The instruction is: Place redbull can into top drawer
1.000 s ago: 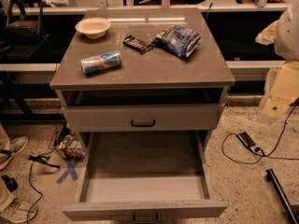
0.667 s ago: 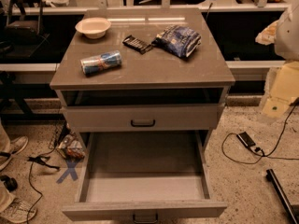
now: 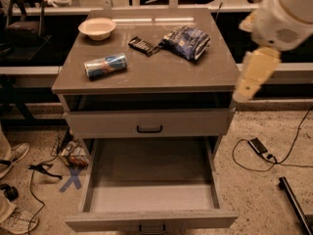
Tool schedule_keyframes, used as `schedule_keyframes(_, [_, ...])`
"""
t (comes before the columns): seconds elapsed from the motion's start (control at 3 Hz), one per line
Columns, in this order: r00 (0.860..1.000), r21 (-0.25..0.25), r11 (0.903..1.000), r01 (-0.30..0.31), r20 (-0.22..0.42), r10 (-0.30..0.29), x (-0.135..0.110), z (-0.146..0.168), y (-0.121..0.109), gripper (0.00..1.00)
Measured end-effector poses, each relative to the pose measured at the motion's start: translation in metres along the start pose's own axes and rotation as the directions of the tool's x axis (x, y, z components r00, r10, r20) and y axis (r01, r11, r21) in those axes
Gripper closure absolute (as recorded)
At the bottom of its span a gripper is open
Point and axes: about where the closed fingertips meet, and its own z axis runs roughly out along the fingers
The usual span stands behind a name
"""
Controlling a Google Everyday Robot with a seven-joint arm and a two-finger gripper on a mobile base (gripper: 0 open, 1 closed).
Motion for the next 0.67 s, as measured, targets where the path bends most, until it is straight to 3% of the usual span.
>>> schedule_keyframes(0.33, [0.997,0.020,0.9984,0.053,0.055,-0.054,-0.049,0.041,-0.046,0.00])
schedule_keyframes(0.67, [0.987,0.000,0.9905,0.137,0.078,-0.137,-0.108,0.085,-0.074,0.00])
